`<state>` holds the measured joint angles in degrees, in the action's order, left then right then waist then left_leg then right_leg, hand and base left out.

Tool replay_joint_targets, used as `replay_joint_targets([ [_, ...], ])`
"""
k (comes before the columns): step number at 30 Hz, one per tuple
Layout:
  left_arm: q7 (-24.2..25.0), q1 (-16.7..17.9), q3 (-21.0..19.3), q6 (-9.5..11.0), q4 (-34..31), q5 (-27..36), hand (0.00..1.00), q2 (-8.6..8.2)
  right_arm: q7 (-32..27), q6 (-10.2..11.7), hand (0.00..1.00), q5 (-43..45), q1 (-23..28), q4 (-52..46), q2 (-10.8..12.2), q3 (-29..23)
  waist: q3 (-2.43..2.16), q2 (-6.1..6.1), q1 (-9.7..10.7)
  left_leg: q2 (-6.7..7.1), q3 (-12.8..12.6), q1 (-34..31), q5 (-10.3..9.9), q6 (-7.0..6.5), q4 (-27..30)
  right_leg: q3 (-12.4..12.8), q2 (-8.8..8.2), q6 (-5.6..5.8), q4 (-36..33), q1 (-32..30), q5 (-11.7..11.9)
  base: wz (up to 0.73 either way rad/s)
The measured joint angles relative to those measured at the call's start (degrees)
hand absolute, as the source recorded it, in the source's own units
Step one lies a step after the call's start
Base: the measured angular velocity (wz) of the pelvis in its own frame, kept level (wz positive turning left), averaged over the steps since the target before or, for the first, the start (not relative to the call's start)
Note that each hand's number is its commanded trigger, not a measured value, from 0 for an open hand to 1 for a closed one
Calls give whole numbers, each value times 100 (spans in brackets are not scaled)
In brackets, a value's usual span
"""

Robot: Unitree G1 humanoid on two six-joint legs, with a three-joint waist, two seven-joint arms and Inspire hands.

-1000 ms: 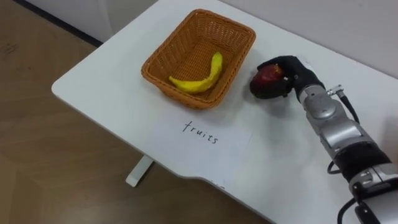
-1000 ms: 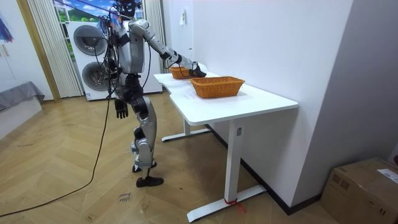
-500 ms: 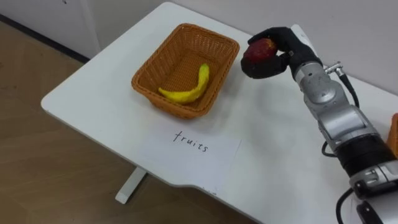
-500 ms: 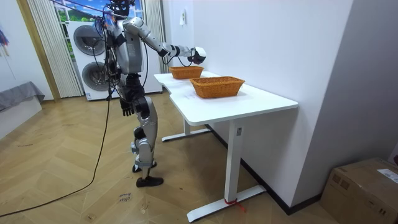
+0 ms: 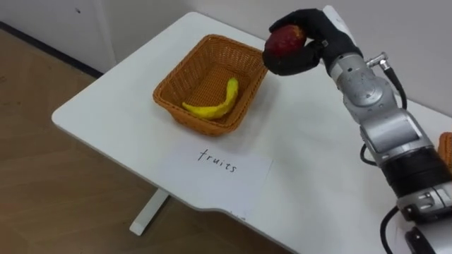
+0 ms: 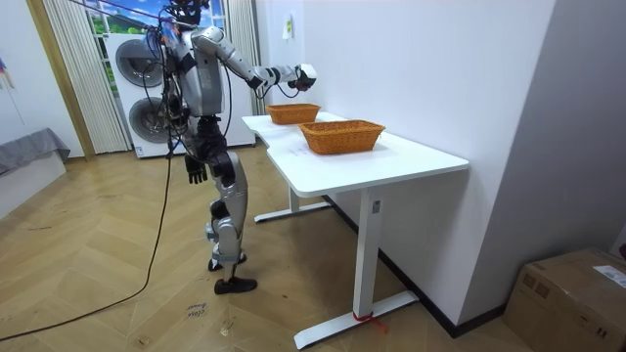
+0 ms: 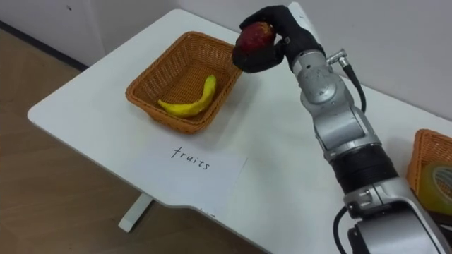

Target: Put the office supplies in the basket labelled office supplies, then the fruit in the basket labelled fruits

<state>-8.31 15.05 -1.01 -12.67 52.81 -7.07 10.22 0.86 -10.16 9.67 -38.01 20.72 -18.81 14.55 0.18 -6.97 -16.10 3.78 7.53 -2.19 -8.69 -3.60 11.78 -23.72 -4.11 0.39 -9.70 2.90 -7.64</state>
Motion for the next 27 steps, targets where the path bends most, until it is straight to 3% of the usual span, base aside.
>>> replay_joint_targets([
  [7, -12, -33, 2, -4, 3, 0, 0, -16, 3, -47, 100, -3, -2, -155, 23, 99, 0, -20, -95, -3, 10, 62, 0, -4, -26, 21, 4, 6, -4, 35, -4, -1],
  [10, -17, -34, 2, -4, -9, -246, 0, -14, 17, -139, 100, 197, -1, -157, 24, 268, 29, -57, -141, -1, 50, 82, -1, -3, -29, -6, 4, 21, -2, 72, -15, 7],
  [16, -1, -32, -61, -114, -4, -507, 0, -17, 151, -247, 100, 426, 0, -195, 29, 473, 31, -105, -282, 7, 64, 92, -2, -4, -24, -23, 0, 26, -1, 93, -19, 1],
  [27, 23, -3, -114, -103, -19, -515, 0, -28, 220, -244, 100, 1236, 43, -197, 164, 673, 61, -139, -502, 7, 42, 168, -4, -3, -35, -3, -7, 41, -10, 165, -28, -1],
])
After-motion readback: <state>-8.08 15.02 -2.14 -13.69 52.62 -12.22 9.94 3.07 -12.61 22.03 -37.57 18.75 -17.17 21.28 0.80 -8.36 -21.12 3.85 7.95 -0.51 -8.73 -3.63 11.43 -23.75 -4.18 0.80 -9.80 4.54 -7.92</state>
